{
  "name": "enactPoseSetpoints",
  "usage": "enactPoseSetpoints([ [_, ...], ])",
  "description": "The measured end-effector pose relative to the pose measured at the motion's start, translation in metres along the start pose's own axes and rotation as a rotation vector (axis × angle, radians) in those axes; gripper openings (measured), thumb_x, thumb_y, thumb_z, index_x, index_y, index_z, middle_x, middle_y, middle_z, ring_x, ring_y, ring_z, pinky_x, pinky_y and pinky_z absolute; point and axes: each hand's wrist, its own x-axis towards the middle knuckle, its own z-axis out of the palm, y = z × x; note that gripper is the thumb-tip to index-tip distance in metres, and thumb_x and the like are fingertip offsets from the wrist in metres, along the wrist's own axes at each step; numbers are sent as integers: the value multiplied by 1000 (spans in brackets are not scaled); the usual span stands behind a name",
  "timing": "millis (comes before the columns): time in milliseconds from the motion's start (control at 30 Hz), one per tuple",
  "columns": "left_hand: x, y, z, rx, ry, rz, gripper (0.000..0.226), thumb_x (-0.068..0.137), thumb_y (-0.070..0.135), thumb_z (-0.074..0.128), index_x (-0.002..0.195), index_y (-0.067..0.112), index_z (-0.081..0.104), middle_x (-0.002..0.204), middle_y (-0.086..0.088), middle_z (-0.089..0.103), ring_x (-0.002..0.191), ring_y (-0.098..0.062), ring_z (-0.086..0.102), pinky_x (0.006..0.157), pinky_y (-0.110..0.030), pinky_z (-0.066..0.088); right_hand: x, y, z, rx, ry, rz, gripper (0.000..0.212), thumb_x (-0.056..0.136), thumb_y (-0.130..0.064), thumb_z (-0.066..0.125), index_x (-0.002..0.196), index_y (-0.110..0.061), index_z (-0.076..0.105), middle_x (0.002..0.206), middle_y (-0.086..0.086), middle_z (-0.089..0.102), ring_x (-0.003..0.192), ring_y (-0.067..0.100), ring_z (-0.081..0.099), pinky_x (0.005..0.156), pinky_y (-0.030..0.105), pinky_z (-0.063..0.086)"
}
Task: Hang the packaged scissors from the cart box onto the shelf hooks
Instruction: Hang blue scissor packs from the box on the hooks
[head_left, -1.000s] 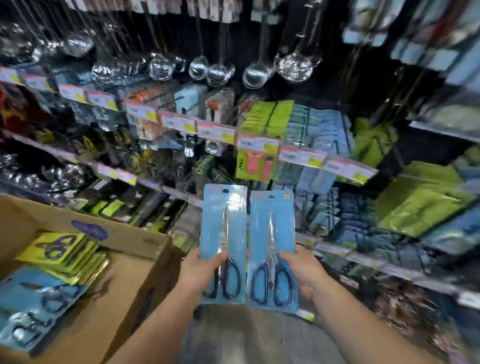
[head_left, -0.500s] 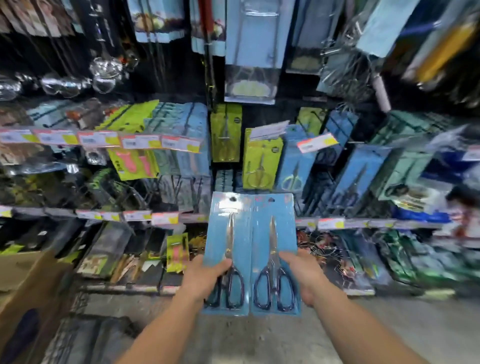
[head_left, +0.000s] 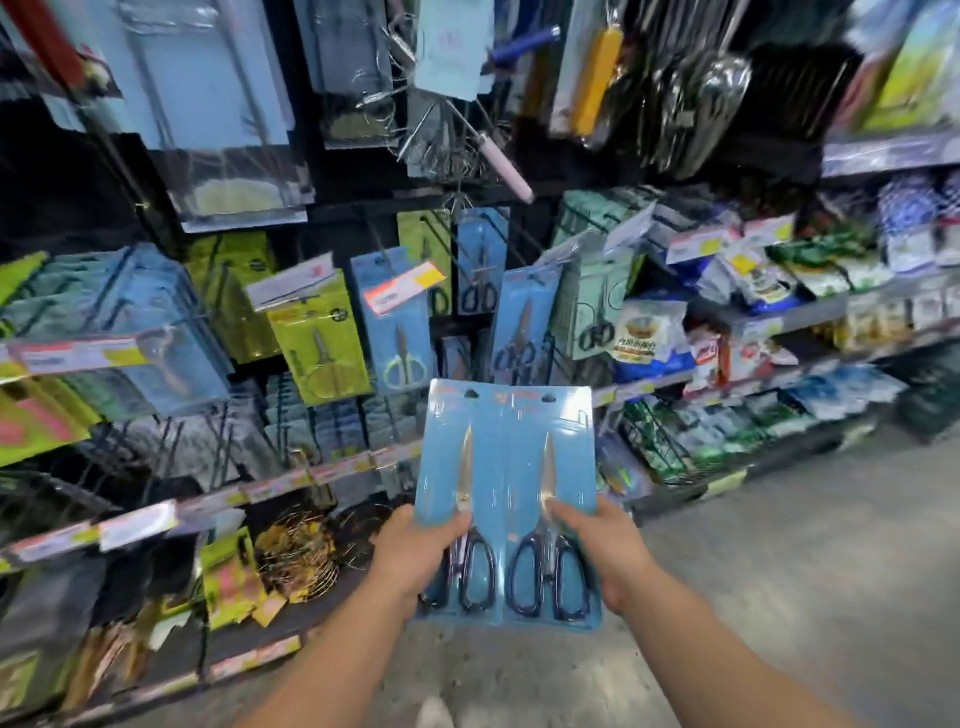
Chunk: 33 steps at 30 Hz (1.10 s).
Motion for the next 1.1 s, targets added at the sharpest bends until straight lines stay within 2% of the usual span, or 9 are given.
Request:
enactPoseSetpoints([
  [167,33,24,11,6,-35,3,24,82,29,79,100,18,67,94,5,70,85,-7,63,65,-21,43,33,-13,0,36,62,-23,25,81,-25,78,102,-13,70,94,4,77,90,27,73,89,51,56],
  [267,61,36,14,-39,-47,-10,30,80,33,80,103,18,67,99,3,73,90,-11,66,79,-29,49,52,-30,4,41,77,-35,41,75,-35,82,108,-14,70,97,2,77,92,24,73,91,48,56],
  [433,97,52,14,-98,-73,-5,38,82,39,78,112,18,67,107,3,72,98,-15,65,88,-34,47,84,-55,8,-2,140,-21,38,75,-45,80,98,-17,68,93,0,77,90,24,73,90,47,56],
  [500,103,56,13,-111,-72,4,41,82,40,77,115,18,64,110,3,69,102,-18,62,93,-35,45,92,-60,8,-28,157,3,40,77,-45,79,102,-16,69,93,0,77,89,24,73,90,47,56],
  [633,111,62,13,-120,-76,18,24,86,37,72,96,24,55,92,10,60,85,-10,53,86,-32,39,123,-51,1,-28,176,-10,103,48,-78,79,128,-17,58,116,0,71,105,26,68,94,48,54],
  [667,112,63,14,-122,-79,23,24,87,37,72,95,23,54,90,11,59,81,-8,52,84,-32,39,129,-50,0,-25,163,-15,104,46,-80,78,127,-17,58,117,0,70,106,26,68,94,49,54],
  [833,117,66,19,-127,-54,8,28,85,37,74,104,19,63,92,8,65,81,-7,58,81,-32,42,119,-84,11,-49,113,-37,37,78,-47,78,100,-19,68,93,-1,77,90,23,72,89,47,57],
  [933,122,67,22,-131,-42,-14,30,83,39,75,103,20,63,97,5,68,88,-14,61,84,-33,43,129,-92,11,-43,104,-62,31,82,-41,76,101,-18,68,96,1,76,91,23,72,90,48,56],
  [1100,130,72,37,-164,15,-48,29,80,39,77,99,20,65,98,0,72,95,-22,67,86,-39,50,155,-105,3,-91,45,-77,35,79,-50,75,100,-23,65,105,-1,74,100,22,69,96,46,53],
])
